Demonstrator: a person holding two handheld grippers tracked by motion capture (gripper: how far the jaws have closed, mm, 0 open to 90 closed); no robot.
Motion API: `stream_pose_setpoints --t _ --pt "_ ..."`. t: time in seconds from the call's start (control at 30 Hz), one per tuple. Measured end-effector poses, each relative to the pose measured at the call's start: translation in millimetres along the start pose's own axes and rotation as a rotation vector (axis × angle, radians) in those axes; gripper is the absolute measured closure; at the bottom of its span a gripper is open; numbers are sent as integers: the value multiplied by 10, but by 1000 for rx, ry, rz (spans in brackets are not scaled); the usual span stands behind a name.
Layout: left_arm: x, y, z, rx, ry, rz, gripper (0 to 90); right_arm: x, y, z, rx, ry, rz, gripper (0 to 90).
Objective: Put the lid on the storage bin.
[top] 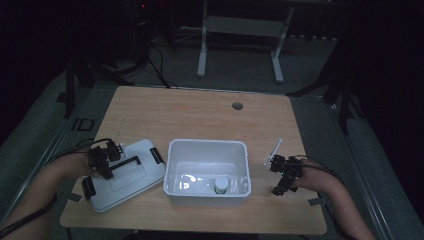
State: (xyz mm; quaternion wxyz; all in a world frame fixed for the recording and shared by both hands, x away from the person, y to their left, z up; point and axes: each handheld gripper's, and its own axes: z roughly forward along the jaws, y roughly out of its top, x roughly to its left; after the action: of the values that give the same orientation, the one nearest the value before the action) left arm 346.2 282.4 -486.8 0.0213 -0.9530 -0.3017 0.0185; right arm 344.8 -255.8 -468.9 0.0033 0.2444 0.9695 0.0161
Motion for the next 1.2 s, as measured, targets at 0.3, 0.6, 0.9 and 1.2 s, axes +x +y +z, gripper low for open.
stream_pose_setpoints --t 0.3,0.6,0.9,1.2 --pt "-37 -112 -210 -15 -6 34 835 3 -57 -21 -2 -15 4 141" --pt "-53 -250 -447 -30 -11 38 835 5 -58 -52 -7 -22 -1 141" --pt "-78 -381 -794 -39 15 35 835 -12 -91 -74 -14 -21 9 141" --pt "-174 -434 -1208 -43 60 41 835 -3 -108 -95 -12 -23 13 141"
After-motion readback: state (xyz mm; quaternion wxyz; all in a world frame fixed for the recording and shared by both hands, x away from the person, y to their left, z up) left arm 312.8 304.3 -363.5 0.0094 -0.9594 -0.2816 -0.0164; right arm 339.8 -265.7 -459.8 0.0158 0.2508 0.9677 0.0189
